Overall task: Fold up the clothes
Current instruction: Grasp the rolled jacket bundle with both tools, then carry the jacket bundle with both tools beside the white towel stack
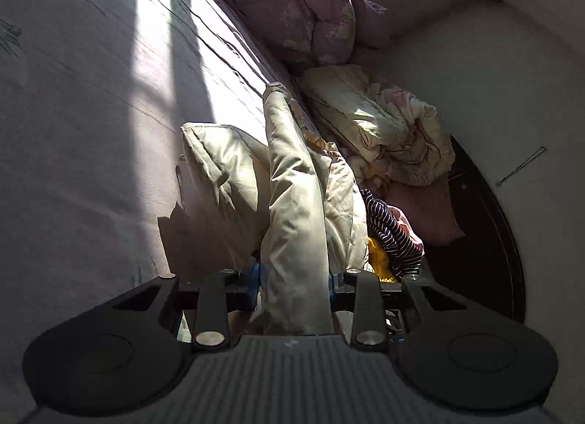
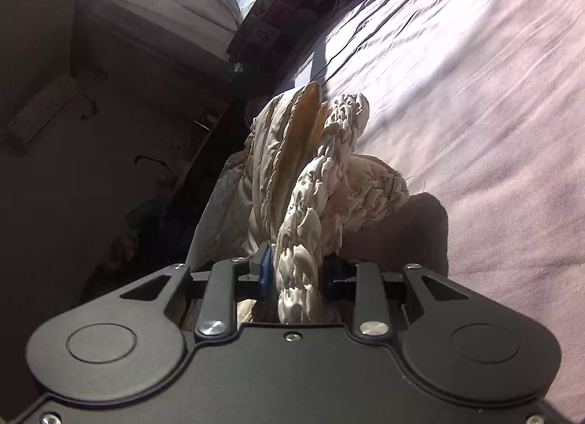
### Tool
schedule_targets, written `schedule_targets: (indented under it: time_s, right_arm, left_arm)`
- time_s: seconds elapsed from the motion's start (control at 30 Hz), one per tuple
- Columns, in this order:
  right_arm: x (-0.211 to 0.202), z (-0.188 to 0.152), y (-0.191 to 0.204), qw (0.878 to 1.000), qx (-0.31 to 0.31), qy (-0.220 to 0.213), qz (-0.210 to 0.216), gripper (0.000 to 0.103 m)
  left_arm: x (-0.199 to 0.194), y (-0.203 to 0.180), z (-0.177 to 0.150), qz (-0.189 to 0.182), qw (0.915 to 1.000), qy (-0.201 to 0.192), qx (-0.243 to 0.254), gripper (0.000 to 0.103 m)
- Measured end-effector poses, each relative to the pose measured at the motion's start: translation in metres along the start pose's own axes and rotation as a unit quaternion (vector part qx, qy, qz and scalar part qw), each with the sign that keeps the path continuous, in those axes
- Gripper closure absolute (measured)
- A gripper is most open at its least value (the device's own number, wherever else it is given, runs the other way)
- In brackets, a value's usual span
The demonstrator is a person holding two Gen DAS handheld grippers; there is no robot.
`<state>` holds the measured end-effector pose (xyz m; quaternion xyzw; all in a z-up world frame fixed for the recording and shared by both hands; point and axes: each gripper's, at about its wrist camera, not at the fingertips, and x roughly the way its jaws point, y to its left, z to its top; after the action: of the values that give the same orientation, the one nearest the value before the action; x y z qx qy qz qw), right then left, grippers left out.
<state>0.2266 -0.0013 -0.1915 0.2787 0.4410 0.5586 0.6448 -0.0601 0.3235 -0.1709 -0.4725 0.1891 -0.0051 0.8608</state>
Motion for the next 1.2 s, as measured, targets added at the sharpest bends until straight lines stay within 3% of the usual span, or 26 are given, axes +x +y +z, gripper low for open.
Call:
schedule_targets:
  time_s: [0.17,0.3,0.43,0.73,0.93,1.2]
  right_arm:
    - [-0.003,-0.027,0.045,0.998,-0.035,0.016,0.041,0.076]
    - [0.026,-0.042,0.089,0.994,-0.053,0.049,0.086,0.075]
    - [0.079,-0.052,0.125,0.987,-0.067,0.086,0.114,0.075]
    - [0.24,-0.079,0.195,0.969,-0.082,0.177,0.15,0.075]
    - [0.34,-0.091,0.226,0.961,-0.076,0.209,0.162,0.075]
    - [0.425,-0.069,0.259,0.963,-0.053,0.203,0.167,0.075]
  left_arm:
    - [-0.075,-0.009,-0.018,0.008,0.9985,-0.054,-0.005,0.072]
    - [-0.145,-0.013,-0.019,0.027,0.9942,-0.104,-0.004,0.072]
    - [-0.202,-0.004,-0.01,0.05,0.9879,-0.147,-0.003,0.072]
    - [-0.32,0.074,0.037,0.11,0.9685,-0.22,-0.037,0.072]
    - [-0.354,0.117,0.088,0.145,0.9594,-0.237,-0.046,0.072]
    - [-0.344,0.128,0.202,0.189,0.9519,-0.239,-0.037,0.072]
